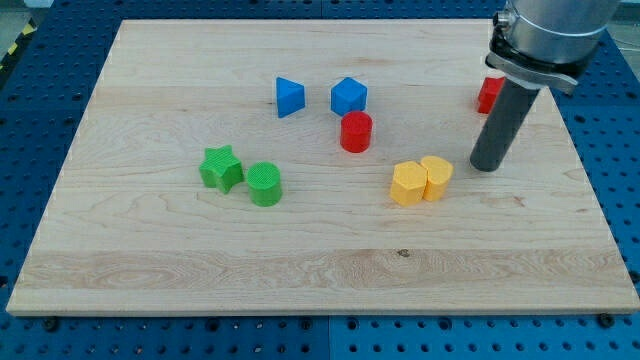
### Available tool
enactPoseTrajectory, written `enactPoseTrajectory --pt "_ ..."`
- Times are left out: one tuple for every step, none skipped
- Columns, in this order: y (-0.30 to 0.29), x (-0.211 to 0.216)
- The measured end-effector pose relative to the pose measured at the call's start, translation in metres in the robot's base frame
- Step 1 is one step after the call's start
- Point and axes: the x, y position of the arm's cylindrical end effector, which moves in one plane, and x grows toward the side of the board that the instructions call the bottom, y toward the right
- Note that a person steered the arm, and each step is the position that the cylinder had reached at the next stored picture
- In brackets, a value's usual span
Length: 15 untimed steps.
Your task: Slightly push the yellow heart along with yellow hexagon towards down
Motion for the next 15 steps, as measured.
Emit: enactPoseTrajectory --pt "-0.013 -0.005" --pt "-0.027 0.003" --pt "-0.035 0.021" --pt "-0.036 0.026" --pt "-0.036 0.026" --pt "-0.036 0.015" --pt "-0.036 -0.002" --pt "-0.036 -0.013" --pt "-0.036 0.006" --pt "-0.036 0.008" --pt "-0.032 0.011" --pt "-0.020 0.011" --pt "-0.006 -0.005" --pt "0.010 -0.006" --pt "0.030 -0.006"
